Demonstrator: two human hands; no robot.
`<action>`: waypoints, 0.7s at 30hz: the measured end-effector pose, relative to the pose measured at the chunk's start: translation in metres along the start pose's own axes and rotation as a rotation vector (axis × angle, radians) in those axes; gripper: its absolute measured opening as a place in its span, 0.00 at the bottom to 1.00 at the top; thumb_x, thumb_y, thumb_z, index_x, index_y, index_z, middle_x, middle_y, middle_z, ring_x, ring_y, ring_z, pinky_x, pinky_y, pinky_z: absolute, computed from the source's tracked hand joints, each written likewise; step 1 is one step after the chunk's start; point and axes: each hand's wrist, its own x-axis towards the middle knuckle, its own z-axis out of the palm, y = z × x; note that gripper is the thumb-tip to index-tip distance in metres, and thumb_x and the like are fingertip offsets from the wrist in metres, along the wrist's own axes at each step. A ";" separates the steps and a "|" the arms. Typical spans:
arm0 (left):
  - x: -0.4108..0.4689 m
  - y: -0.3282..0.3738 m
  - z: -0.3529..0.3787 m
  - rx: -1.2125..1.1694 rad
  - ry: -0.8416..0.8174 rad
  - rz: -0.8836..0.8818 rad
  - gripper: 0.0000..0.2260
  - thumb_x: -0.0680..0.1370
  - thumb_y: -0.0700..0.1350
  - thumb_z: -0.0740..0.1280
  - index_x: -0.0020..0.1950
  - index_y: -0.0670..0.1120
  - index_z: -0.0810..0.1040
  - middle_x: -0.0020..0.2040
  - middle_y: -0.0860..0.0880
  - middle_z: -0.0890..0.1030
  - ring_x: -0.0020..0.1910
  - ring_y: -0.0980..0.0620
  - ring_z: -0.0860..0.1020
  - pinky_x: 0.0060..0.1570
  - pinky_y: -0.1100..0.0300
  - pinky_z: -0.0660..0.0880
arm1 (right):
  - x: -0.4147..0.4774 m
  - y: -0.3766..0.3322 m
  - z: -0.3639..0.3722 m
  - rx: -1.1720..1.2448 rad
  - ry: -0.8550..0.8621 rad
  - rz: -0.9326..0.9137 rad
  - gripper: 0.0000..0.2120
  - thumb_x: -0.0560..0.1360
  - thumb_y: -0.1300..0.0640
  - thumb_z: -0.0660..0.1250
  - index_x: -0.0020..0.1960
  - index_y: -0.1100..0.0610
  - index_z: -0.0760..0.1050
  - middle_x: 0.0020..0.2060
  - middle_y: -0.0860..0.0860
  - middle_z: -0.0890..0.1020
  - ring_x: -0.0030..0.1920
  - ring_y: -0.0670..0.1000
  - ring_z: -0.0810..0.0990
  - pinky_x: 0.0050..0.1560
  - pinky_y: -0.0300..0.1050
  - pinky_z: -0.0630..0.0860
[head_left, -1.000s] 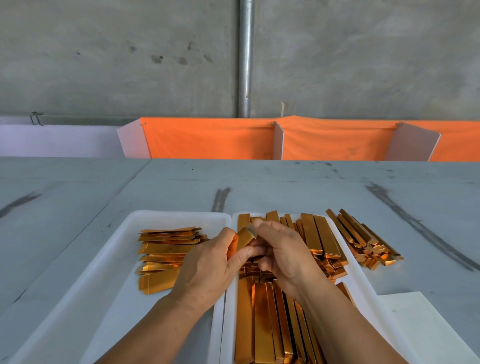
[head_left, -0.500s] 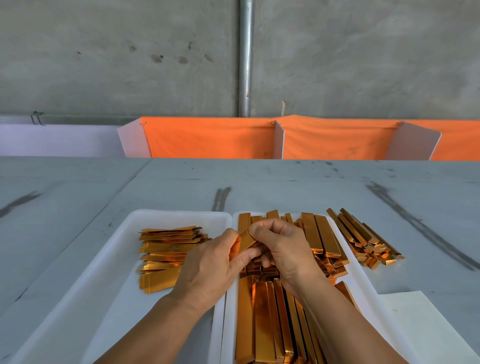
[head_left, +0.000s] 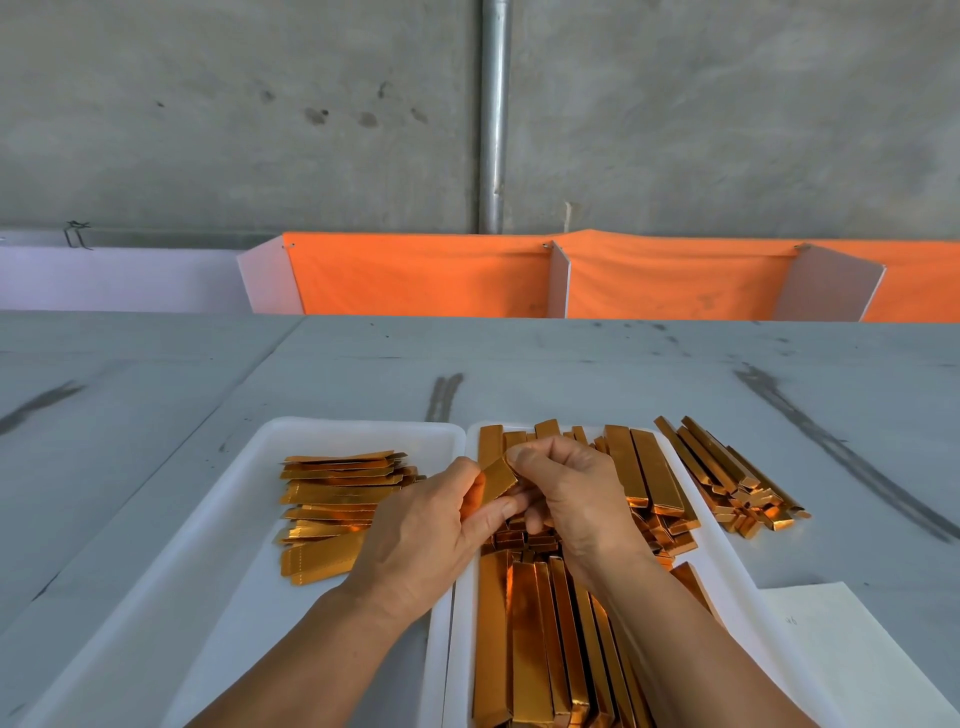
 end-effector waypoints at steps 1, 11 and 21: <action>0.000 0.000 0.000 -0.001 -0.002 0.000 0.25 0.68 0.74 0.44 0.49 0.55 0.63 0.33 0.56 0.67 0.31 0.58 0.70 0.28 0.70 0.60 | 0.000 0.000 0.000 -0.001 0.001 0.002 0.07 0.77 0.59 0.70 0.41 0.59 0.79 0.28 0.54 0.79 0.22 0.49 0.70 0.25 0.39 0.72; 0.000 -0.001 0.001 -0.013 -0.012 0.002 0.26 0.68 0.74 0.45 0.51 0.55 0.64 0.34 0.56 0.68 0.33 0.57 0.71 0.30 0.70 0.61 | 0.002 0.003 0.000 -0.012 0.000 0.009 0.06 0.77 0.60 0.70 0.41 0.58 0.79 0.27 0.53 0.79 0.22 0.49 0.71 0.26 0.39 0.72; 0.000 0.000 0.000 -0.008 -0.006 -0.012 0.25 0.67 0.73 0.44 0.49 0.55 0.62 0.32 0.57 0.66 0.29 0.59 0.69 0.27 0.69 0.60 | -0.001 0.001 -0.002 -0.079 -0.034 -0.071 0.07 0.77 0.57 0.71 0.43 0.60 0.82 0.35 0.64 0.82 0.26 0.53 0.73 0.30 0.42 0.75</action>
